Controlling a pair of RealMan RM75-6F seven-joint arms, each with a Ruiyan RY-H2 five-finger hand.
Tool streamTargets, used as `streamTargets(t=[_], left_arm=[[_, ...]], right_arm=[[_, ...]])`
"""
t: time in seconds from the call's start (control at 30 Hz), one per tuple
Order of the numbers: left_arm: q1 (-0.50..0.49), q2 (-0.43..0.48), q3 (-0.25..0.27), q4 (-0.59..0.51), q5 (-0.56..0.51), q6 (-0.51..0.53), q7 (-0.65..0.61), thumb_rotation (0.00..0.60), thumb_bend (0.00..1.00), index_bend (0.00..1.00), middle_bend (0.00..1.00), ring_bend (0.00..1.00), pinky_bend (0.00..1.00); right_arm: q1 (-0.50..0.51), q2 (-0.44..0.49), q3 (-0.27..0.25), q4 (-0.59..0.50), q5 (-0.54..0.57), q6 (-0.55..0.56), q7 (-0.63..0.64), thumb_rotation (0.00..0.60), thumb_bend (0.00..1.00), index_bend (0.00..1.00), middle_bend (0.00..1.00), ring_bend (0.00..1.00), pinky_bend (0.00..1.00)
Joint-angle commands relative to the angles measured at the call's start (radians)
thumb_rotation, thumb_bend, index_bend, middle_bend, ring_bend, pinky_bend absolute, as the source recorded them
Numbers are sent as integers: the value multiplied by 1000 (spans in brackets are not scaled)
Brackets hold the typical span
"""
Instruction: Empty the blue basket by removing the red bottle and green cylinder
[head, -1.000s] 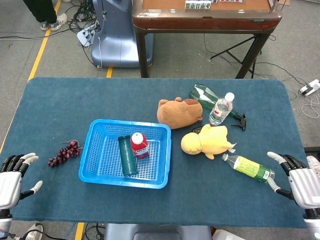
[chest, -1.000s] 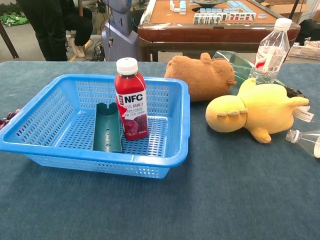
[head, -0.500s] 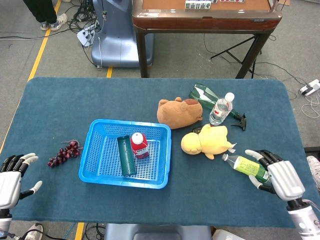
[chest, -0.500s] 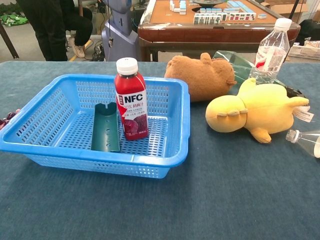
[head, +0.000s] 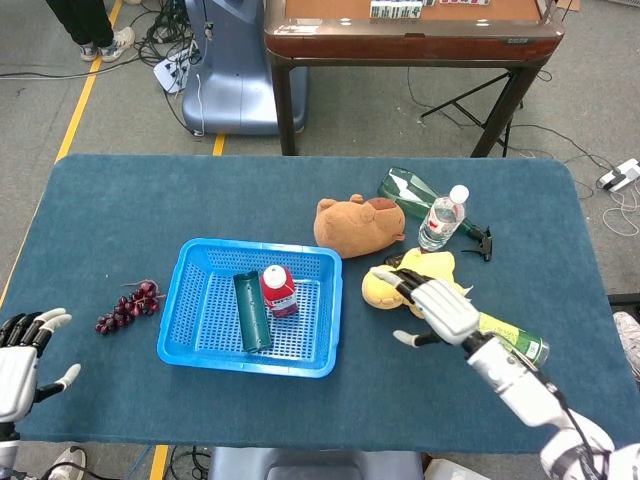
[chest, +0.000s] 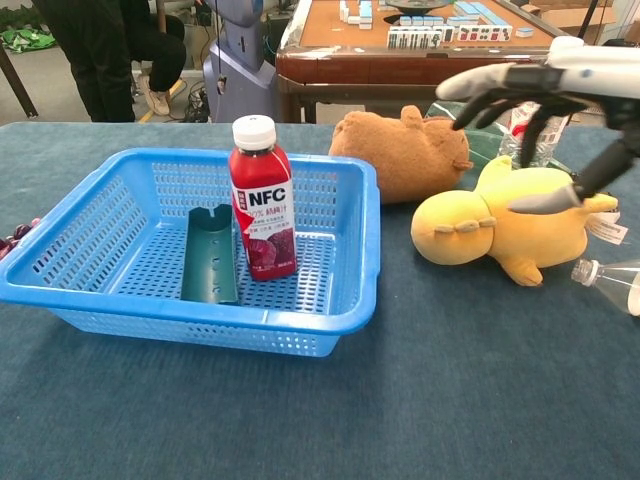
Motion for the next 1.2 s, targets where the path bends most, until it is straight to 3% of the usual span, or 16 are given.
streamTargets(t=[0.03, 0.43, 1.03, 1.2], left_arm=[[2, 2, 1, -2, 1, 3, 0, 600, 217, 310, 241, 172, 124], [13, 7, -3, -4, 1, 18, -10, 600, 216, 310, 241, 172, 124], [24, 15, -7, 5, -12, 22, -23, 600, 217, 310, 241, 172, 124], [26, 18, -8, 7, -13, 22, -27, 600, 217, 310, 241, 172, 124]], right_arm=[[97, -85, 58, 44, 71, -88, 41, 600, 164, 74, 169, 148, 370], [290, -298, 128, 229, 201, -194, 45, 600, 161, 74, 169, 148, 370], [428, -476, 131, 445, 320, -270, 34, 600, 162, 75, 175, 152, 370], [450, -531, 131, 511, 333, -273, 45, 600, 207, 178, 255, 204, 369]])
